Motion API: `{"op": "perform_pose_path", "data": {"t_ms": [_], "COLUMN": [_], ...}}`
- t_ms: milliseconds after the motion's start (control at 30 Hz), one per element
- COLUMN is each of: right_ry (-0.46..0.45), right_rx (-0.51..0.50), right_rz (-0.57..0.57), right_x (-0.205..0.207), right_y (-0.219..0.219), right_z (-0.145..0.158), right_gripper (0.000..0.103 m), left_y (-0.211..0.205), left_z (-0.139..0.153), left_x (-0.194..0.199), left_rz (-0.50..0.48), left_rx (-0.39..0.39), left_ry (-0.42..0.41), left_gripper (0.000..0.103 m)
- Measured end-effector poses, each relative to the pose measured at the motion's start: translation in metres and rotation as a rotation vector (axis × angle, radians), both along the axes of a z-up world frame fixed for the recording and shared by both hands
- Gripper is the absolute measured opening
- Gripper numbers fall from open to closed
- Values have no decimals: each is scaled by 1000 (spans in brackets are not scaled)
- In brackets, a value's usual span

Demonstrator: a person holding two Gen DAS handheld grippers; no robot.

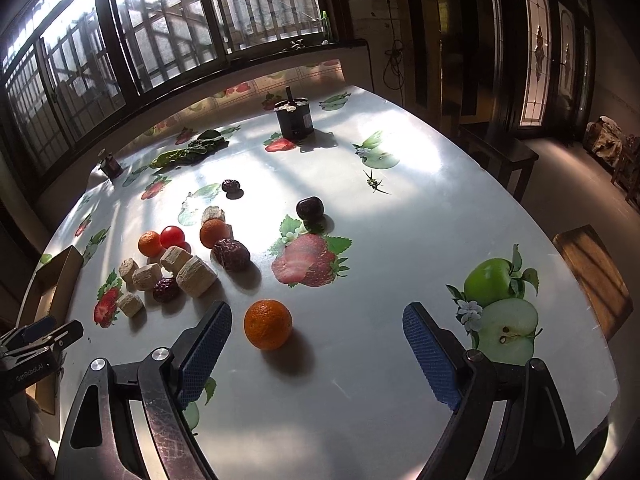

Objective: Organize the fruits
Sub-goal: 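Close the right tool on the orange while the left tool grasps a rice cake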

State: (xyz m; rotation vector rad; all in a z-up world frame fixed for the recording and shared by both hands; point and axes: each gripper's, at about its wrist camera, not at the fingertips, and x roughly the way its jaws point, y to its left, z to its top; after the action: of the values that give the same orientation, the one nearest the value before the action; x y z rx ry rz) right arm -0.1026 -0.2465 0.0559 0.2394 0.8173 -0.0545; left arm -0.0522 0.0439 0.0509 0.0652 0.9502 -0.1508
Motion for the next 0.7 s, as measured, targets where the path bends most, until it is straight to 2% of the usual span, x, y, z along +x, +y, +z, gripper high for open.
{"op": "perform_pose_path", "data": {"t_ms": [133, 233, 267, 333, 367, 567, 600, 633, 700], "right_ry": [23, 38, 45, 79, 92, 137, 141, 145, 149], "right_rx": [22, 3, -16, -47, -46, -33, -38, -44, -56], "right_rz": [47, 79, 87, 98, 107, 131, 136, 140, 145], "right_x": [9, 14, 16, 22, 24, 35, 36, 37, 37], "right_y": [3, 10, 13, 19, 21, 28, 30, 33, 36], "right_z": [-3, -5, -6, -10, -13, -26, -27, -29, -30], "right_gripper": [90, 87, 84, 60, 58, 58, 58, 58, 58], "left_y": [-25, -39, -42, -51, -54, -63, -63, -64, -66], "left_z": [-6, -12, -15, -19, -21, -36, -38, -40, -40], "left_x": [15, 20, 22, 25, 26, 36, 36, 36, 34], "left_rz": [-68, -122, -136, -159, -168, -194, -195, -199, -203], "left_rx": [45, 36, 34, 40, 41, 32, 26, 21, 31], "left_ry": [-13, -5, -1, -5, -8, 40, 47, 53, 42], "left_gripper": [78, 78, 78, 78, 78, 77, 73, 62, 56]}}
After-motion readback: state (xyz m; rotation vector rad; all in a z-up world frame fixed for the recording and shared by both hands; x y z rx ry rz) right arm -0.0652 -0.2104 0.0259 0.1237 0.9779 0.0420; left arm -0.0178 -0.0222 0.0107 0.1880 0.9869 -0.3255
